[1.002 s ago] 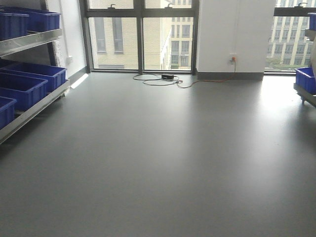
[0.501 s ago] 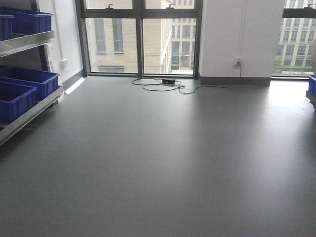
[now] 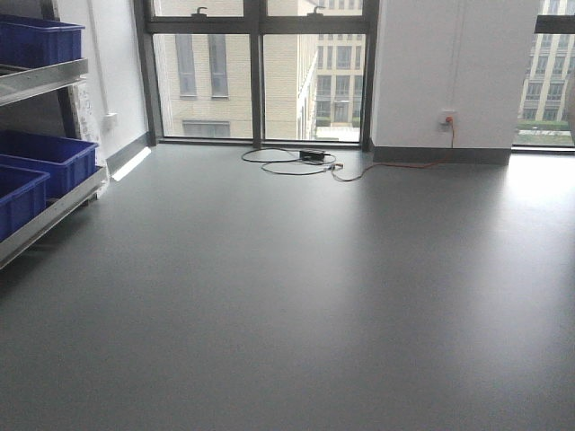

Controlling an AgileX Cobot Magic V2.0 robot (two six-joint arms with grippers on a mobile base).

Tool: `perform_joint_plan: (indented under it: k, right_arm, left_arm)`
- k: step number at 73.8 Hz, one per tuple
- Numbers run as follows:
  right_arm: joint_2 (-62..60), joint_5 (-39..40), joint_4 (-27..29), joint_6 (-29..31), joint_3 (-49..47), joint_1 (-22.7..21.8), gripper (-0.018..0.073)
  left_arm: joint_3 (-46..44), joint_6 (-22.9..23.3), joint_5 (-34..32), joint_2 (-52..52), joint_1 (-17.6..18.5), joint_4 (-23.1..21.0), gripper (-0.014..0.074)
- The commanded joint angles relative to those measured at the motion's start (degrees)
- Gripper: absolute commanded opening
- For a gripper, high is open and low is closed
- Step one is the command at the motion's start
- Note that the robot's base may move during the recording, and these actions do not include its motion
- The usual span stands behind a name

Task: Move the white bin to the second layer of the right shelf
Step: 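Drive toward the windows past the blue-bin racks, holding the bin, then turn the base toward the blue-bin roller shelf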

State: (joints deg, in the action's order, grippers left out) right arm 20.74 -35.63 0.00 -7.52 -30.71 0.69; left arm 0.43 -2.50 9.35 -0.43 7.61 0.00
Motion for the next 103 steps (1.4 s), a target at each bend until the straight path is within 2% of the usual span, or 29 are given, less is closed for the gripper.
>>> perform_joint_plan:
  k: [1, 103]
  right_arm:
    - [0.29, 5.72, 0.40, 0.14, -1.55, -0.29, 0.0047]
    - [0.29, 5.78, 0.40, 0.14, -1.55, -0.29, 0.0047]
  left_arm:
    - [2.11, 0.30, -4.91, -0.79, 0.19, 0.00, 0.0085]
    - [2.11, 0.30, -4.91, -0.79, 0.19, 0.00, 0.0085]
